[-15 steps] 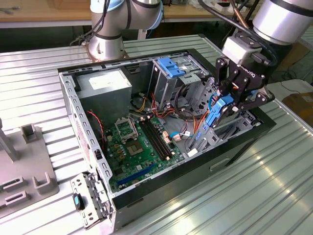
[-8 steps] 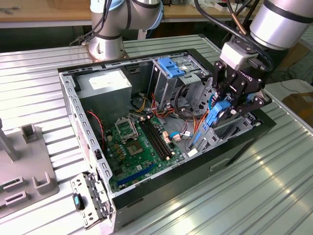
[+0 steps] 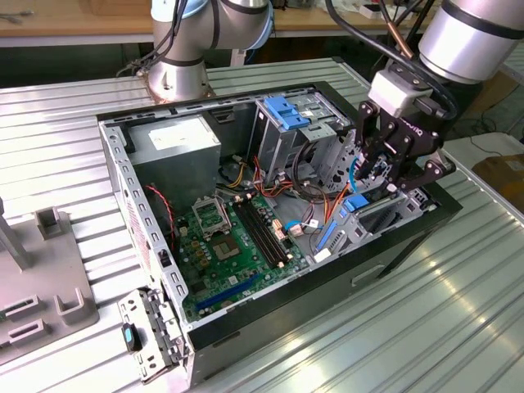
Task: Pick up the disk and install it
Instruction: 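Insert the disk into the insertion slot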
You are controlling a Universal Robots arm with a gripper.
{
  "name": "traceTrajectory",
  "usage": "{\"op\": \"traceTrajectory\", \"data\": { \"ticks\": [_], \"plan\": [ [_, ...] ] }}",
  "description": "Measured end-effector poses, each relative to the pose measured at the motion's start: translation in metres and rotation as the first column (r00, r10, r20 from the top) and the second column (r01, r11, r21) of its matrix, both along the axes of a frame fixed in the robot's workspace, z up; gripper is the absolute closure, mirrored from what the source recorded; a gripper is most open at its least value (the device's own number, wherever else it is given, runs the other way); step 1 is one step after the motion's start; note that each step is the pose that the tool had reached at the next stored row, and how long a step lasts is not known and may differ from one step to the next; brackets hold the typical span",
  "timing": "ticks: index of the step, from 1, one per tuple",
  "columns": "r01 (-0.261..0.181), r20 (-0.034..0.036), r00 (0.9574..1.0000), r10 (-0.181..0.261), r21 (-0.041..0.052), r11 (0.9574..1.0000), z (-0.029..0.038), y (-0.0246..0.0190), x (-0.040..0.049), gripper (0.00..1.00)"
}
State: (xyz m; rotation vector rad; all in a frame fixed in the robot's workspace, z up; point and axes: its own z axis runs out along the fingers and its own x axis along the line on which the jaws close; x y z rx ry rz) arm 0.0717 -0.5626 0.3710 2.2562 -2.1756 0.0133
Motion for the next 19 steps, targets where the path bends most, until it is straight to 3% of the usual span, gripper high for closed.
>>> {"op": "traceTrajectory", "data": {
  "ticks": [13, 19],
  "plan": [
    [0.0, 0.0, 1.0, 0.0, -0.0001, 1.0, 0.0001, 0.0, 0.003, 0.56],
    [0.0, 0.0, 1.0, 0.0, -0.0001, 1.0, 0.0001, 0.0002, 0.0101, 0.56]
  ]
}}
